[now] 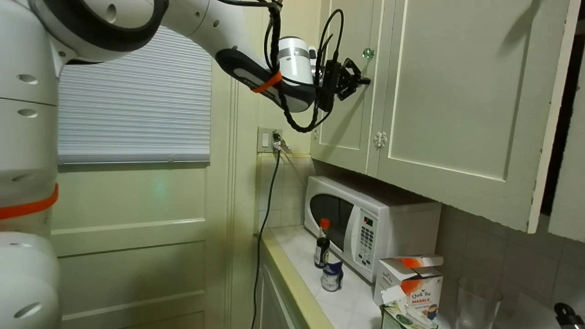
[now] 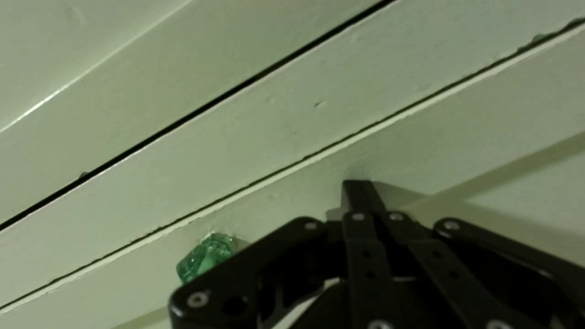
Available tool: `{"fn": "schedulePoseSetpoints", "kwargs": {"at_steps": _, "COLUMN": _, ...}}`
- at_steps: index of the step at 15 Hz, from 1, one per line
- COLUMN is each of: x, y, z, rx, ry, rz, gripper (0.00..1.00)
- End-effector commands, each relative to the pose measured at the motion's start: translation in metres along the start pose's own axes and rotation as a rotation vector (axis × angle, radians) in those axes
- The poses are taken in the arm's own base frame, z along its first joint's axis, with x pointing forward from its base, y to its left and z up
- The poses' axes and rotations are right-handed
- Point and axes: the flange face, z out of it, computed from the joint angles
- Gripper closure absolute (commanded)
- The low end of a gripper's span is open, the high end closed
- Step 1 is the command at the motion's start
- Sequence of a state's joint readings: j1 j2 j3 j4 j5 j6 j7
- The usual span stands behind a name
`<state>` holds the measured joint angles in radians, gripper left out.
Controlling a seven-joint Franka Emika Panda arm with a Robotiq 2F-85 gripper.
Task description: Close the left upper cabinet door.
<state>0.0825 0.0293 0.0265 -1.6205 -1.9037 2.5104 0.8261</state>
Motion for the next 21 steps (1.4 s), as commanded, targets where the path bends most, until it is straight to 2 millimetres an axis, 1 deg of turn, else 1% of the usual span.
{"fn": "schedulePoseSetpoints", "kwargs": {"at_steps": 1, "x": -0.01, "y": -0.002, "z": 0.023, "rx": -0.035, "ry": 0.007, "rz": -0.008, "gripper": 1.0}}
{"fn": "schedulePoseSetpoints", "kwargs": {"at_steps": 3, "x": -0.02, "y": -0.003, "z": 0.033, "rx": -0.033, "ry": -0.005, "rz": 0.019, "gripper": 1.0}}
{"fn": "schedulePoseSetpoints", "kwargs": {"at_steps": 5, "x": -0.022, "y": -0.001, "z": 0.035, "rx": -0.048, "ry": 0.001, "rz": 0.023, "gripper": 1.0}}
{"fn": "schedulePoseSetpoints", "kwargs": {"at_steps": 6, "x": -0.02, "y": 0.0, "z": 0.032, "rx": -0.042, "ry": -0.002, "rz": 0.034, "gripper": 1.0}}
{"fn": "schedulePoseSetpoints", "kwargs": {"at_steps": 8, "x": -0.014, "y": 0.001, "z": 0.016, "rx": 0.001, "ry": -0.015, "rz": 0.043, "gripper": 1.0}}
{"fn": "schedulePoseSetpoints", "kwargs": {"at_steps": 10, "x": -0.006, "y": 0.005, "z": -0.016, "rx": 0.101, "ry": -0.04, "rz": 0.043, "gripper": 1.0}}
{"fn": "schedulePoseSetpoints", "kwargs": {"at_steps": 13, "x": -0.013, "y": 0.012, "z": -0.055, "rx": 0.243, "ry": -0.101, "rz": 0.01, "gripper": 1.0}}
{"fn": "schedulePoseSetpoints", "kwargs": {"at_steps": 14, "x": -0.016, "y": 0.016, "z": -0.073, "rx": 0.291, "ry": -0.114, "rz": 0.015, "gripper": 1.0}}
{"fn": "schedulePoseSetpoints", "kwargs": {"at_steps": 15, "x": -0.018, "y": 0.018, "z": -0.087, "rx": 0.338, "ry": -0.127, "rz": 0.023, "gripper": 0.84}}
{"fn": "schedulePoseSetpoints", "kwargs": {"at_steps": 16, "x": -0.02, "y": 0.022, "z": -0.103, "rx": 0.385, "ry": -0.136, "rz": 0.034, "gripper": 0.72}}
{"fn": "schedulePoseSetpoints", "kwargs": {"at_steps": 17, "x": -0.026, "y": 0.026, "z": -0.12, "rx": 0.441, "ry": -0.155, "rz": 0.031, "gripper": 0.67}}
{"fn": "schedulePoseSetpoints", "kwargs": {"at_steps": 18, "x": -0.031, "y": 0.031, "z": -0.136, "rx": 0.495, "ry": -0.169, "rz": 0.027, "gripper": 0.58}}
{"fn": "schedulePoseSetpoints", "kwargs": {"at_steps": 19, "x": -0.035, "y": 0.038, "z": -0.15, "rx": 0.556, "ry": -0.18, "rz": 0.033, "gripper": 0.51}}
{"fn": "schedulePoseSetpoints", "kwargs": {"at_steps": 21, "x": -0.044, "y": 0.06, "z": -0.176, "rx": 0.676, "ry": -0.213, "rz": 0.061, "gripper": 0.35}}
